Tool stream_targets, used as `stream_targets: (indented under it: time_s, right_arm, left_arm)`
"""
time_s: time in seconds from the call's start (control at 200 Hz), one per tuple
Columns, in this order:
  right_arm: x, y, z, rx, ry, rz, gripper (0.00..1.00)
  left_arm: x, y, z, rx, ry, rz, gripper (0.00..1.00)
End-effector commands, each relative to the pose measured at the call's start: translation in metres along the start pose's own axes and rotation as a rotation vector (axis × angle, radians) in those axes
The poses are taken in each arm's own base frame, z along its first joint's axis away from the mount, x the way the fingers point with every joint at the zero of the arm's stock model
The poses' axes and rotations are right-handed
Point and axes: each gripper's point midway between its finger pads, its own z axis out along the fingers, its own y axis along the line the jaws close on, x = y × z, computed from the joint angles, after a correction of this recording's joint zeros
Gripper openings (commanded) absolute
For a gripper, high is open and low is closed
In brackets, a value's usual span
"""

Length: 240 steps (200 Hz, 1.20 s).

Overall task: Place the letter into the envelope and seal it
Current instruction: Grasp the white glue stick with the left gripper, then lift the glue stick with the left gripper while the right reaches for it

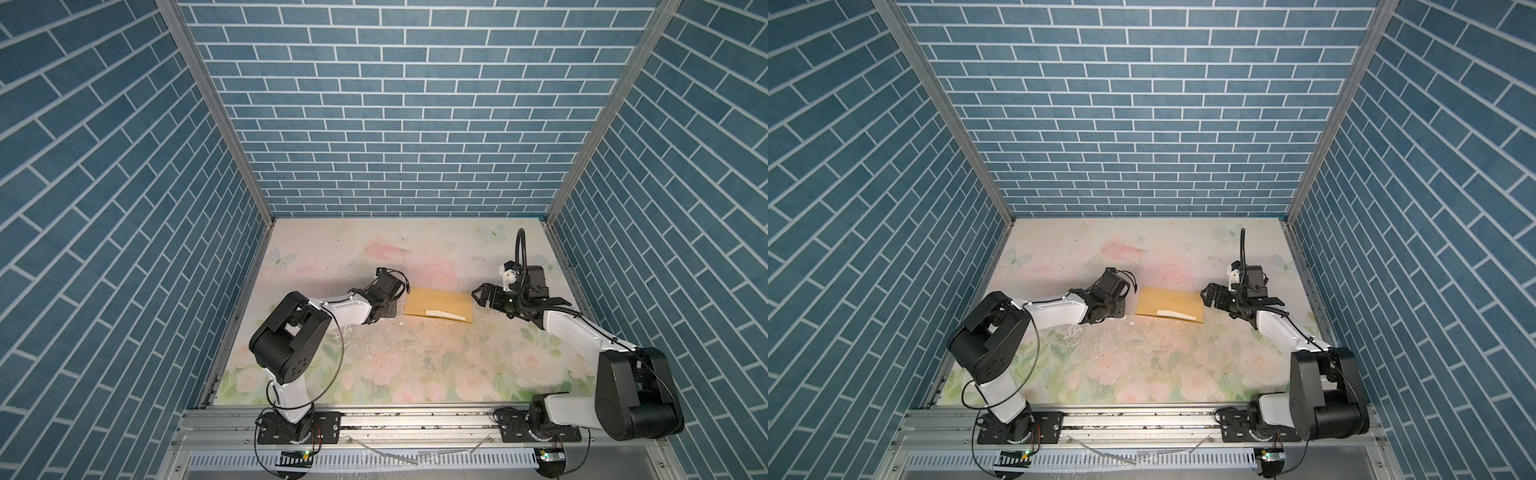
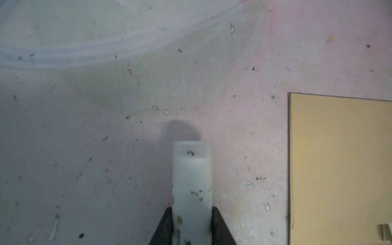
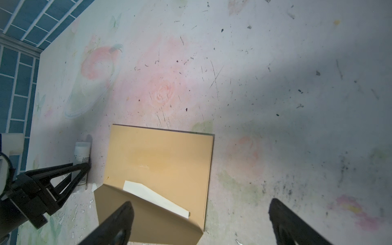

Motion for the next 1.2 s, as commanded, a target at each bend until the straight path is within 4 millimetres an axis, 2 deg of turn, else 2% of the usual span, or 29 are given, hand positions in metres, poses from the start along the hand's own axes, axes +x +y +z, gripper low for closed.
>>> stream_targets:
  time_s: [0.0,0.065,0.21,0.325,0.465,0.48,0.685,0.79,0.975,1.195]
  right_arm:
    - [-0.016,0.012,-0.004,-0.041,-0.026,-0.045,0.99]
    - [-0.018,0.017,-0.007,-0.06,-0.03,-0.046,0.99]
    - [-0.028,0.038,-0.02,-0.135,-0.062,-0.058,0.99]
    - [-0.041,0.066,-0.036,-0.225,-0.103,-0.088,0.98]
    - [-0.049,0.108,-0.052,-0.322,-0.12,-0.154,0.96]
    - [-0.049,0.113,-0.054,-0.331,-0.121,-0.163,0.96]
    - [-0.044,0.177,-0.065,-0.443,-0.09,-0.267,0.93]
    - [-0.039,0.201,-0.064,-0.501,-0.07,-0.294,0.87]
    - [-0.029,0.228,-0.058,-0.582,-0.012,-0.309,0.8]
    - [-0.017,0.244,-0.05,-0.619,0.043,-0.331,0.77]
  left_arm:
    - [-0.024,-0.003,-0.015,0.02,-0.081,0.068,0.06]
    - [-0.04,-0.007,-0.029,0.037,-0.138,0.116,0.02]
    - [-0.074,-0.018,-0.07,0.11,-0.323,0.223,0.0]
    - [-0.093,-0.034,-0.102,0.208,-0.505,0.312,0.0]
    - [-0.102,-0.05,-0.136,0.318,-0.693,0.392,0.0]
    - [-0.096,-0.049,-0.133,0.321,-0.687,0.402,0.0]
    - [-0.086,-0.069,-0.154,0.426,-0.805,0.531,0.0]
    - [-0.074,-0.082,-0.165,0.502,-0.899,0.613,0.0]
    - [-0.06,-0.096,-0.173,0.584,-0.966,0.67,0.0]
    - [-0.05,-0.104,-0.172,0.594,-0.976,0.72,0.0]
